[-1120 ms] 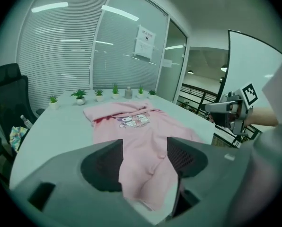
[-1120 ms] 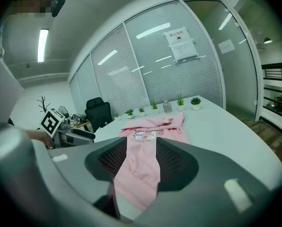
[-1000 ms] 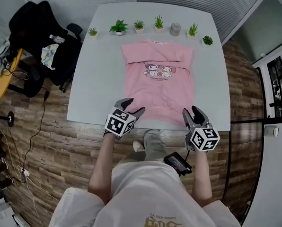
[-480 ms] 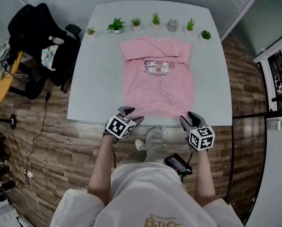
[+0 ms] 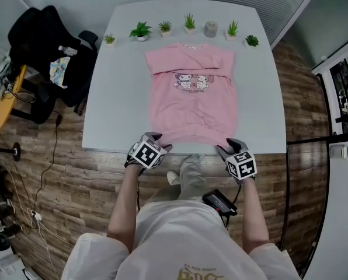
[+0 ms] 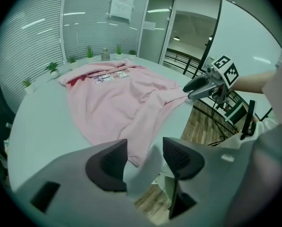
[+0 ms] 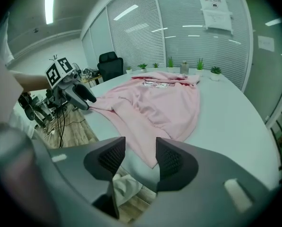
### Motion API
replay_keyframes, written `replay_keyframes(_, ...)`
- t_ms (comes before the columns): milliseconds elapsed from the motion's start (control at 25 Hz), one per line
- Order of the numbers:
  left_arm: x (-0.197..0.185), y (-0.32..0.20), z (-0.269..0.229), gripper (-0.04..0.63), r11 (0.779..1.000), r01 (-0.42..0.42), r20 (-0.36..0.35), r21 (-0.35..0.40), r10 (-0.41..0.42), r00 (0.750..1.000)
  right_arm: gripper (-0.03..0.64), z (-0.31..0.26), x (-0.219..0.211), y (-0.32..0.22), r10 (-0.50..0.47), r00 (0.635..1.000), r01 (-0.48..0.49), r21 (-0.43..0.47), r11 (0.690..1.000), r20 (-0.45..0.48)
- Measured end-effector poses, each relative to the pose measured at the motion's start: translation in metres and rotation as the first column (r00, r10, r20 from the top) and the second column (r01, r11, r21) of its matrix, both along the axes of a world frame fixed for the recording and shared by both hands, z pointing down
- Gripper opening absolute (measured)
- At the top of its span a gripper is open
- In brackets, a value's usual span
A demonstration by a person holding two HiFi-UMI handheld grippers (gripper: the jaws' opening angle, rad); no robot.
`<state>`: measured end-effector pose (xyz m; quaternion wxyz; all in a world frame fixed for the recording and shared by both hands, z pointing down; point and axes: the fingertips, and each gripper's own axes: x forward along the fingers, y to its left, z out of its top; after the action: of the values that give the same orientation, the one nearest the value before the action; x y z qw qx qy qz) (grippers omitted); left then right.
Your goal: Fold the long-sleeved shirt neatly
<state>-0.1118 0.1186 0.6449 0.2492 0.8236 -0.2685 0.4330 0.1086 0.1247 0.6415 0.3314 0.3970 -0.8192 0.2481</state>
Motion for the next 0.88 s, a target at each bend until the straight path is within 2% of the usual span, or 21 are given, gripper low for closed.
replay_keyframes(200, -0.002, -0.007, 0.005, 0.192, 0.999, 0.031, 0.025, 0.014, -0.031, 0.999, 0.209, 0.009, 0.000, -0.001, -0.008, 0.999, 0.007, -0.006, 1.000, -0.053)
replay_keyframes(440, 0.000, -0.009, 0.013, 0.192, 0.999, 0.005, 0.071, 0.054, -0.009, 0.997, 0.188, 0.010, 0.001, -0.009, -0.009, 0.995, 0.014, 0.050, 0.999, -0.100)
replay_keyframes(640, -0.001, -0.012, 0.015, 0.159, 0.997, -0.002, 0.104, 0.080, -0.006, 0.995, 0.183, 0.011, 0.004, -0.008, -0.004, 0.994, 0.013, 0.079, 0.997, -0.109)
replay_keyframes(720, -0.003, -0.014, 0.015, 0.136, 0.996, 0.012, 0.110, 0.091, -0.022, 0.994, 0.151, 0.011, 0.007, -0.010, 0.021, 0.993, -0.011, 0.079, 0.997, -0.119)
replay_keyframes(760, -0.005, -0.015, 0.015, 0.116, 0.995, 0.025, 0.112, 0.092, -0.035, 0.993, 0.107, 0.011, 0.009, -0.012, 0.033, 0.992, -0.023, 0.078, 0.997, -0.125)
replay_keyframes(880, -0.010, -0.019, 0.016, 0.076, 0.995, 0.087, 0.095, 0.049, -0.091, 0.991, 0.057, 0.013, 0.010, -0.017, 0.048, 0.992, -0.042, 0.055, 0.998, -0.115)
